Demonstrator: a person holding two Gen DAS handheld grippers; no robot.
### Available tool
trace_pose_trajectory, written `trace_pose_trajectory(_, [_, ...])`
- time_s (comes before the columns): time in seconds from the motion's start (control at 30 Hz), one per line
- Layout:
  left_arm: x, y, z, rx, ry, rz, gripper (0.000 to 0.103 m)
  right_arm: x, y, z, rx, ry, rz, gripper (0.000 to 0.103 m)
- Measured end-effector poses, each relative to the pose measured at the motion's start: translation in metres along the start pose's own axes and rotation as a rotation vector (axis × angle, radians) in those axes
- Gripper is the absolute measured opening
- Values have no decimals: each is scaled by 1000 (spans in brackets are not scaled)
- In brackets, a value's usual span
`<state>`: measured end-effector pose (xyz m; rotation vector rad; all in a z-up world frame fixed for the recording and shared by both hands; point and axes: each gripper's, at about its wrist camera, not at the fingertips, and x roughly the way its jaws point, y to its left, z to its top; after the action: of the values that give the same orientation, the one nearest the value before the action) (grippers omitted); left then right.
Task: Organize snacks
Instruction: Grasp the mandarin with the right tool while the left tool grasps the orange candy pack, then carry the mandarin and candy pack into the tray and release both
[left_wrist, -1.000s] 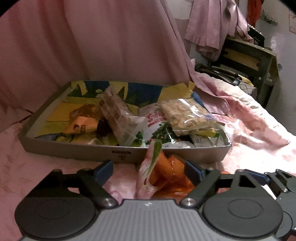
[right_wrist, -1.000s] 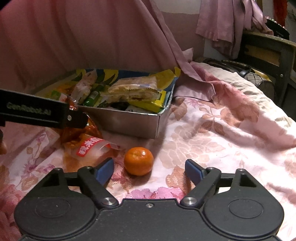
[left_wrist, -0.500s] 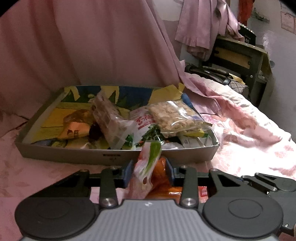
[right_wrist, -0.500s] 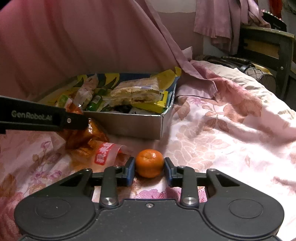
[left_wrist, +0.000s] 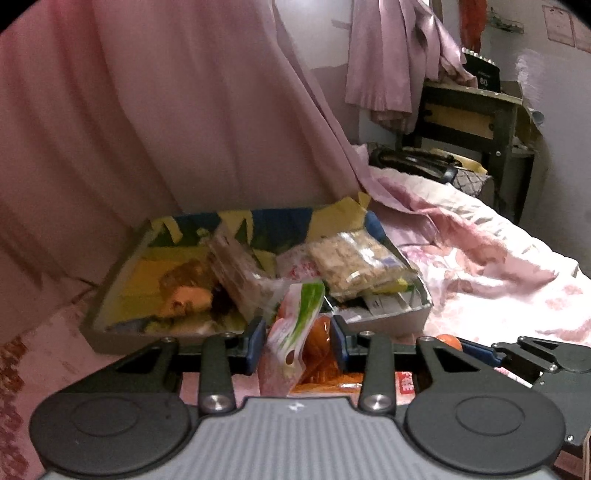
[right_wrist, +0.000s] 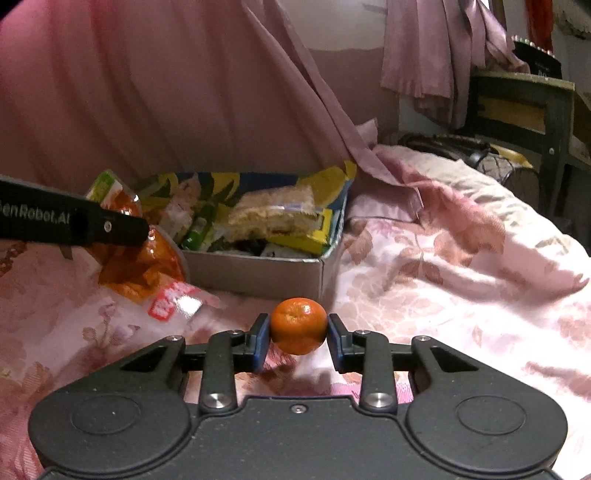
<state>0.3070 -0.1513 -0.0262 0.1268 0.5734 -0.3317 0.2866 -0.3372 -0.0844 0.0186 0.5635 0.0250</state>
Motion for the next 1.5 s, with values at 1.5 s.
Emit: trace_pose_trajectory(1.5, [62, 89, 18, -255, -52, 296, 57, 61, 87, 38, -259, -164, 82, 39])
